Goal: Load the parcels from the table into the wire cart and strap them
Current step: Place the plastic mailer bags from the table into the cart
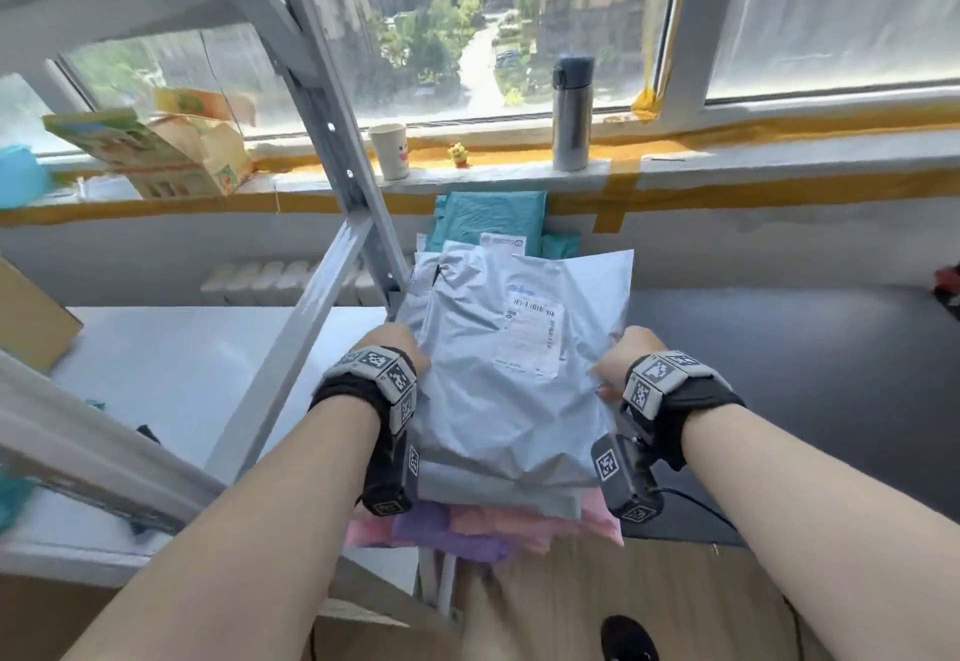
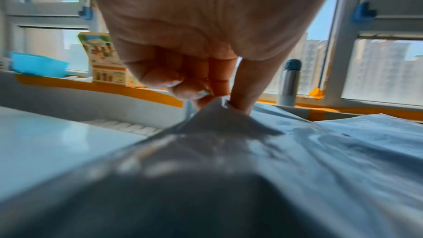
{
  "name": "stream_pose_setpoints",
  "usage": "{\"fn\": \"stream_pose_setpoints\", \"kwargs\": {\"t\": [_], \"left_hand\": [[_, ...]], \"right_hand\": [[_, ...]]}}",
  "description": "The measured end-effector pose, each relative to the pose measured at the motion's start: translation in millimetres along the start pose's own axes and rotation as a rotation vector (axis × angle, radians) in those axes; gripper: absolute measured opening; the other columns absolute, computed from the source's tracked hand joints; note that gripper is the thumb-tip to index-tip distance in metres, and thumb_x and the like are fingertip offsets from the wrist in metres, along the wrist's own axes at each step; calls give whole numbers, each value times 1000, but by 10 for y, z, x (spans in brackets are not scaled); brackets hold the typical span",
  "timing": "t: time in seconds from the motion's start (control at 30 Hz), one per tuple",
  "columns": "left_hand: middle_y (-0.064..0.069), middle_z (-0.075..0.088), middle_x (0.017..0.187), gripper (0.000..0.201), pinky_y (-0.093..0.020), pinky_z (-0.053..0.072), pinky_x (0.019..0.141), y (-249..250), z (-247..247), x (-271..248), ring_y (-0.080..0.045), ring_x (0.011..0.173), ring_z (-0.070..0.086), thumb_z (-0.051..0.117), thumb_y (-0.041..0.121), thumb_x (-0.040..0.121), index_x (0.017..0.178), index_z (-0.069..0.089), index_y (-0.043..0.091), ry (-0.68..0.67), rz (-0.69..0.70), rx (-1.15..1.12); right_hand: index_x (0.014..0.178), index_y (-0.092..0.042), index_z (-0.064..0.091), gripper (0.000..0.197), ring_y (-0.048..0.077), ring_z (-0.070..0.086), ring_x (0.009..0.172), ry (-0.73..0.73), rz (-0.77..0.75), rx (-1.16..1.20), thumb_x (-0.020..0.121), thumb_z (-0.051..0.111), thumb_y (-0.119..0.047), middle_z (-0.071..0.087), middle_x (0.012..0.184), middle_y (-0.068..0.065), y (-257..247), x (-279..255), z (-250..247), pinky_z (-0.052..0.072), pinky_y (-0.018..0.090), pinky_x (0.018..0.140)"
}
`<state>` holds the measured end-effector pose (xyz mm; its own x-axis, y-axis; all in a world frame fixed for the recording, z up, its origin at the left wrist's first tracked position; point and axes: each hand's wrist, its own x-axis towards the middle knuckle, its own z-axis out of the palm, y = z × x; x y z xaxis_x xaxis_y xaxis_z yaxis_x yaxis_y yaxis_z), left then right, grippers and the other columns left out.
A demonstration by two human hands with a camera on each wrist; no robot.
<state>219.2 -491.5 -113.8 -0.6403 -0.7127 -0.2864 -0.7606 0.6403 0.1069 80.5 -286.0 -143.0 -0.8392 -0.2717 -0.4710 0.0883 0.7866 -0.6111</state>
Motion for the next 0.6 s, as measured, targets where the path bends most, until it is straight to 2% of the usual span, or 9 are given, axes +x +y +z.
{"fn": "stream_pose_setpoints", "kwargs": {"t": [0.07,0.13,0.2,0.3,0.37,0.43,0.53,0.57,0.6], "left_hand": [[-15,65,110,23,-30,45,82,105,-29,-15,-30,103,61,54,20,88,103,66,6,16,105,33],[-11,66,110,20,-29,46,85,270,-67,-40,-28,104,61,55,19,86,101,67,11,53,209,73],[-8,67,108,19,-27,45,81,475,-88,-95,-27,102,61,56,20,86,100,67,14,82,294,98],[-9,66,102,15,-26,43,73,870,-113,-228,-27,96,61,58,15,85,99,64,13,36,391,41],[-6,66,97,4,-27,47,74,1156,-103,-334,-26,90,61,60,15,81,82,59,19,60,476,28],[-7,68,101,3,-30,50,81,1460,-75,-463,-28,95,62,58,19,80,81,61,19,81,547,32],[-12,67,107,20,-32,47,82,1936,-6,-689,-30,102,61,54,19,88,102,65,9,47,642,36],[-12,67,108,22,-32,47,82,2093,15,-773,-30,102,61,52,19,89,103,64,8,43,680,32],[-12,66,108,22,-32,46,81,2253,34,-861,-30,102,61,51,20,90,104,63,8,37,707,27]], "right_hand": [[88,0,53,10,33,68,78,93,55,78,84,62,2,60,75,12,103,-113,-64,54,34,55],[81,-1,49,11,35,64,69,190,100,186,84,56,7,56,76,13,215,-227,-184,53,31,44],[75,-4,45,18,34,60,65,287,145,254,86,52,9,53,78,13,360,-361,-346,50,29,38],[90,-2,45,13,28,56,63,380,176,314,89,52,8,56,96,14,609,-573,-643,45,20,33],[108,0,49,21,24,52,63,446,194,326,89,55,7,56,108,15,800,-716,-850,42,21,38],[119,2,49,32,26,55,75,510,221,317,89,58,4,58,118,17,1022,-843,-1053,38,22,42],[123,3,48,35,31,61,97,580,290,289,90,60,-1,58,123,18,1361,-1003,-1347,29,17,36],[122,4,48,35,30,61,103,608,312,295,90,60,-2,57,124,18,1478,-1035,-1443,32,17,39],[122,3,48,35,31,60,107,636,334,299,89,61,-3,58,124,18,1604,-1051,-1540,41,20,48]]}}
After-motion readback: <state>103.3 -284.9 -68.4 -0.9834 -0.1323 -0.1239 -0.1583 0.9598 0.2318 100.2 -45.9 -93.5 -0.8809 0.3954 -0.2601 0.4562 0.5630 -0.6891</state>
